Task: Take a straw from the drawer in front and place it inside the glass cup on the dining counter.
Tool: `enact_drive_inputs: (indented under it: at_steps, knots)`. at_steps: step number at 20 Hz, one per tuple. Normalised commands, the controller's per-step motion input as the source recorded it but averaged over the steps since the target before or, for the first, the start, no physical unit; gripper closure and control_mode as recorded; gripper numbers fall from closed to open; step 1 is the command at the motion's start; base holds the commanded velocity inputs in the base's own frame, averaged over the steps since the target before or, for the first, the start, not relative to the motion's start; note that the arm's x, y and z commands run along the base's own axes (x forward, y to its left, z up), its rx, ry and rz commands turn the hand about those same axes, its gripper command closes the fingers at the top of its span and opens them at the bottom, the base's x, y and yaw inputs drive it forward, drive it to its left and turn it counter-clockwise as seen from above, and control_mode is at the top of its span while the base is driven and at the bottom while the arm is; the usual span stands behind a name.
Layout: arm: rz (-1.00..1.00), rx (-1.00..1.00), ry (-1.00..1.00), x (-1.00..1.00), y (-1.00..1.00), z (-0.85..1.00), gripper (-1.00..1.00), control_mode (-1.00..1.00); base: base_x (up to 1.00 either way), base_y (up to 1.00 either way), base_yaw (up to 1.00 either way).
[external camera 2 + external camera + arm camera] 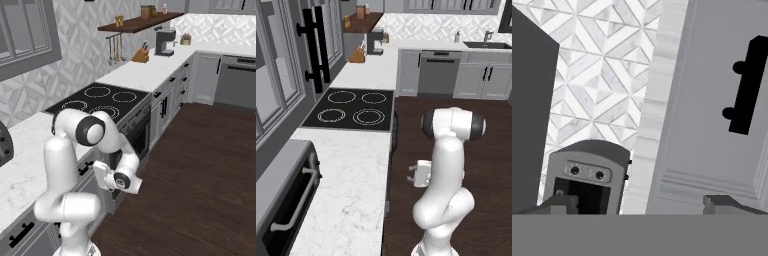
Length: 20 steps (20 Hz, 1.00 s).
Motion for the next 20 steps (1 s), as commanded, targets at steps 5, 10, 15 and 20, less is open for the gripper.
enact_drive_inputs:
  at_steps: [5,10,15,20]
  knots:
    - [-0.06,0.0,0.01,0.3,0.21,-0.42,-1.0,-1.0,0.0,0.0,0.0]
    - [-0.04,0.0,0.0,0.38,0.0,-0.37,-1.0,-1.0,0.0,0.0,0.0]
    - [0.0,0.0,0.0,0.24,0.08,-0.26,-1.0,-1.0,0.0,0.0,0.0]
    - [0.0,0.0,0.0,0.24,0.17,-0.21,-1.0,-1.0,0.0,0.0,0.0]
